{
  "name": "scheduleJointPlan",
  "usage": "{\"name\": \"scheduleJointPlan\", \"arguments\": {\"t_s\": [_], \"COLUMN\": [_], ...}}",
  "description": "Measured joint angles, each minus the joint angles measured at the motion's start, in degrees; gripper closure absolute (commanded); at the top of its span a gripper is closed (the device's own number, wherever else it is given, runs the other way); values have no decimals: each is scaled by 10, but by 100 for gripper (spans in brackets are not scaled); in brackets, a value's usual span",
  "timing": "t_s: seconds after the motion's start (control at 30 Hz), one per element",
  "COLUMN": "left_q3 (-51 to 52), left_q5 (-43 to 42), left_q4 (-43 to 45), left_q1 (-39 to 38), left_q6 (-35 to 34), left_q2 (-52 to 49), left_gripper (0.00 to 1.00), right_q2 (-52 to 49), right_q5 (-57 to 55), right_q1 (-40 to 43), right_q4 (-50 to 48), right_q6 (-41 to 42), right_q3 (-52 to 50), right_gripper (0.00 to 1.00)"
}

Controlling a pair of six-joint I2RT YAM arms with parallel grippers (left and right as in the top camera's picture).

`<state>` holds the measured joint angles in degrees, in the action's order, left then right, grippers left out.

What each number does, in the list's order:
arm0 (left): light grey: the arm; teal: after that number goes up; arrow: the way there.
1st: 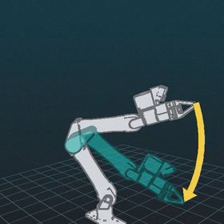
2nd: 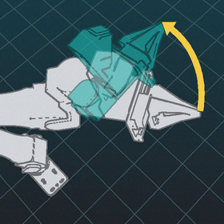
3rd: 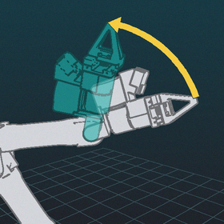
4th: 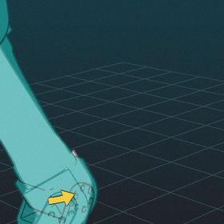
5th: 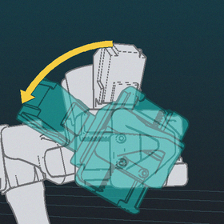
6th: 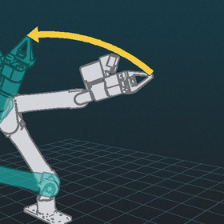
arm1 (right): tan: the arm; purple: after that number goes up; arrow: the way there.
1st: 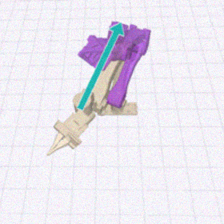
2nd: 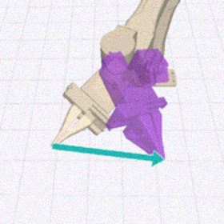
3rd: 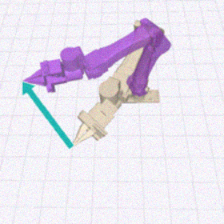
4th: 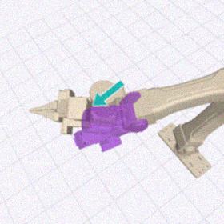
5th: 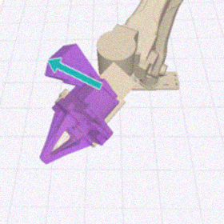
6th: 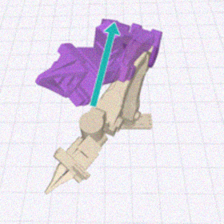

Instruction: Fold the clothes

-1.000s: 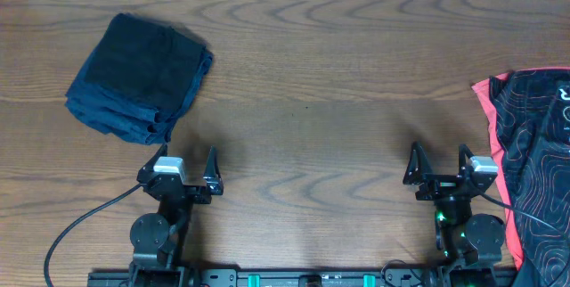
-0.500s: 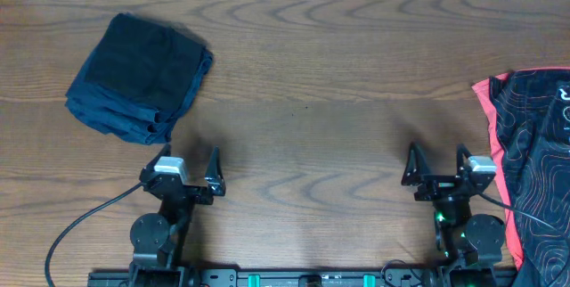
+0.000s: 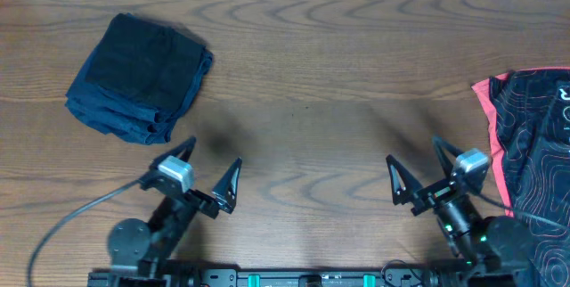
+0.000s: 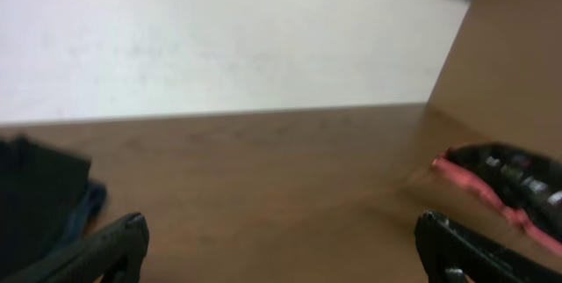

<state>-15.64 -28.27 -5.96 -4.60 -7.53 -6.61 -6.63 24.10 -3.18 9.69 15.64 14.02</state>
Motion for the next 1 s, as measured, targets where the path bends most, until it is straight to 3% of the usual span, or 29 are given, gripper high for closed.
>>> {"name": "scheduleJointPlan", "arguments": {"t_s": [0.17, 0.43, 0.57, 0.7, 1.0], "left_q3": [-153, -427, -523, -544, -544], "left_q5": [-3, -3, -3, -3, -9], "left_q4": [-112, -401, -462, -487, -492], "left_q1": [0, 0, 0, 0, 0], "left_q6": [-1, -1, -2, -2, -2], "left_q2": [-150, -485, -598, -663, -709], "left_gripper": [2, 2, 2, 2, 2], "right_q2": [-157, -489, -597, -671, -807], "right_q5": [10, -39, -49, -69, -158], "right_q1": [0, 0, 1, 17, 170], "right_q4": [150, 369, 383, 383, 288], "right_q6": [-7, -24, -52, -56, 16], "right_q3": [158, 404, 474, 503, 559], "right_gripper": [1, 1, 1, 1, 1]}}
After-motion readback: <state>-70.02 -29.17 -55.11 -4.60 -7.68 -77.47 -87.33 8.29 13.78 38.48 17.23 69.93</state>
